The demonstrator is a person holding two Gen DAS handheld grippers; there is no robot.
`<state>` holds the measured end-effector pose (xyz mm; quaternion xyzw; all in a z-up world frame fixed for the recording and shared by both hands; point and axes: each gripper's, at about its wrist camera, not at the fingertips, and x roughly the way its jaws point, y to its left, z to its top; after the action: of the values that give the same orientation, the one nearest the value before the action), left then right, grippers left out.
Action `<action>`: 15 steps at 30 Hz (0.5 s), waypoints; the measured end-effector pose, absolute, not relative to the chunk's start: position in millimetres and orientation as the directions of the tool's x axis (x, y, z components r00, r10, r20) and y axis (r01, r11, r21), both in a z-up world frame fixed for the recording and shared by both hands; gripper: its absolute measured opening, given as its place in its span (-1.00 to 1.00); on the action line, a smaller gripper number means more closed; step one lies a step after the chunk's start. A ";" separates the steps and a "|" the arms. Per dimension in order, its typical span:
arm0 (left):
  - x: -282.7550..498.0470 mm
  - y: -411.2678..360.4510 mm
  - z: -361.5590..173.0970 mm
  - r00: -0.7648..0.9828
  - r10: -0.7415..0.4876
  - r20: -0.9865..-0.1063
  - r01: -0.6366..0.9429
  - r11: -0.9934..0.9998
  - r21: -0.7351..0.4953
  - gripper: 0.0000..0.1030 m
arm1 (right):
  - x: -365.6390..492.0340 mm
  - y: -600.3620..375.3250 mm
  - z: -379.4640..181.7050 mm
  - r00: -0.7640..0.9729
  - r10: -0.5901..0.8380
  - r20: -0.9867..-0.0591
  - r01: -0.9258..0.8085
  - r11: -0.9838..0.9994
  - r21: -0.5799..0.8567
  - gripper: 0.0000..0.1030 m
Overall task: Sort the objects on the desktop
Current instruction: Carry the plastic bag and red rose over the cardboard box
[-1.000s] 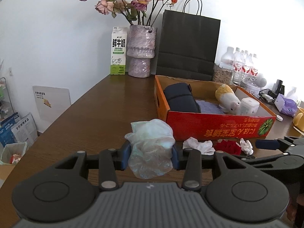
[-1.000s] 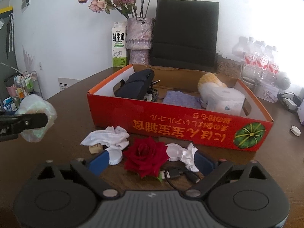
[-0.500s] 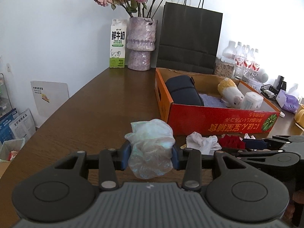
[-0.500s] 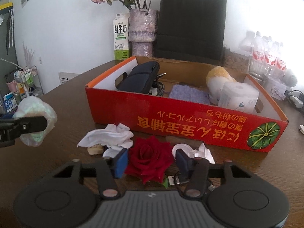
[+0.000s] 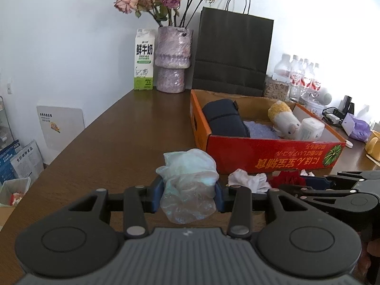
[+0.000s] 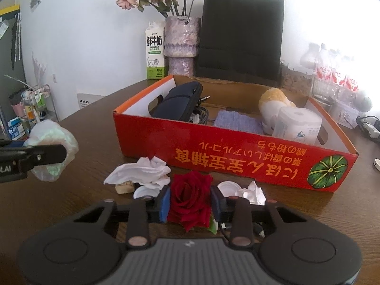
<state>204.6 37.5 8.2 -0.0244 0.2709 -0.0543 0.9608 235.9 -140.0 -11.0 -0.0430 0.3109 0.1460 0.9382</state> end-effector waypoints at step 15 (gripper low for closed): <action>236.5 -13.0 76.9 0.910 -0.218 -0.352 0.216 0.975 -0.046 -0.18 | 250.6 -172.2 58.5 0.863 0.236 -0.447 -0.273 0.962 -0.020 -0.39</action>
<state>236.5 -13.0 76.9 -0.0030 0.1805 -0.1110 0.9773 250.6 -172.2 58.5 -0.0413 0.2262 0.1319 0.9642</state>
